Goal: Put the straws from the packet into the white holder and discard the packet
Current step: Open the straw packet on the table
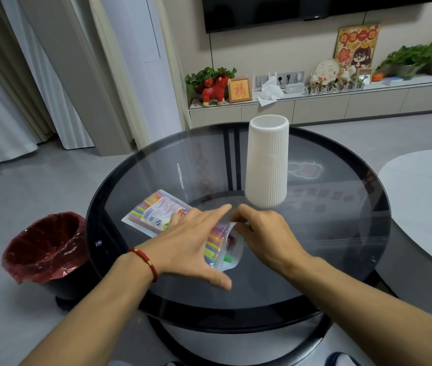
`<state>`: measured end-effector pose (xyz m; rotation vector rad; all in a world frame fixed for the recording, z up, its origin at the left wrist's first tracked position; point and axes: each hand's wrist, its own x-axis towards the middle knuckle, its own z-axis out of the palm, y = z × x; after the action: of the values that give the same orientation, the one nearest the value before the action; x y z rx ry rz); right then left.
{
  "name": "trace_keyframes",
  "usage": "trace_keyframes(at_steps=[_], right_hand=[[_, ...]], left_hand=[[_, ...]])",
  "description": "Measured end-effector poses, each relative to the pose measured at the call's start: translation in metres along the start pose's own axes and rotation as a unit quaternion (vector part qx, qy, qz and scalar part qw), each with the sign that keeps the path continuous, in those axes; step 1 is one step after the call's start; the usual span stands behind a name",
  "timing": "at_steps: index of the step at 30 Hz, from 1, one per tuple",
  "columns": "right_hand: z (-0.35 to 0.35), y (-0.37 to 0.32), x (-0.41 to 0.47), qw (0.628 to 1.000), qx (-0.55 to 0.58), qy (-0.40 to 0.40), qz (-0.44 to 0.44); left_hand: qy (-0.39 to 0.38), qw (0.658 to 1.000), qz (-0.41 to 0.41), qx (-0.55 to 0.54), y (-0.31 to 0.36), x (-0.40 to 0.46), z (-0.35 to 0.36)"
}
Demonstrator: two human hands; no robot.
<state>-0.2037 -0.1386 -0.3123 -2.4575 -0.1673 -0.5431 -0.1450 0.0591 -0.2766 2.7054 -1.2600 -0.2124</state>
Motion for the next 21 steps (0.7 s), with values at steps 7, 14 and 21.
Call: trace_keyframes(at_steps=[7, 14, 21], right_hand=[[0.003, -0.004, 0.004, 0.988, 0.083, 0.124, 0.032], [-0.008, 0.000, 0.007, 0.986, 0.156, 0.058, 0.004], [0.011, 0.000, 0.003, 0.935, 0.320, -0.123, 0.093]], left_hand=[[0.148, 0.988, 0.031, 0.004, -0.007, 0.016, 0.001], [0.219, 0.974, -0.041, 0.043, -0.021, 0.014, 0.006], [0.189, 0.977, 0.001, 0.099, -0.019, 0.013, 0.016]])
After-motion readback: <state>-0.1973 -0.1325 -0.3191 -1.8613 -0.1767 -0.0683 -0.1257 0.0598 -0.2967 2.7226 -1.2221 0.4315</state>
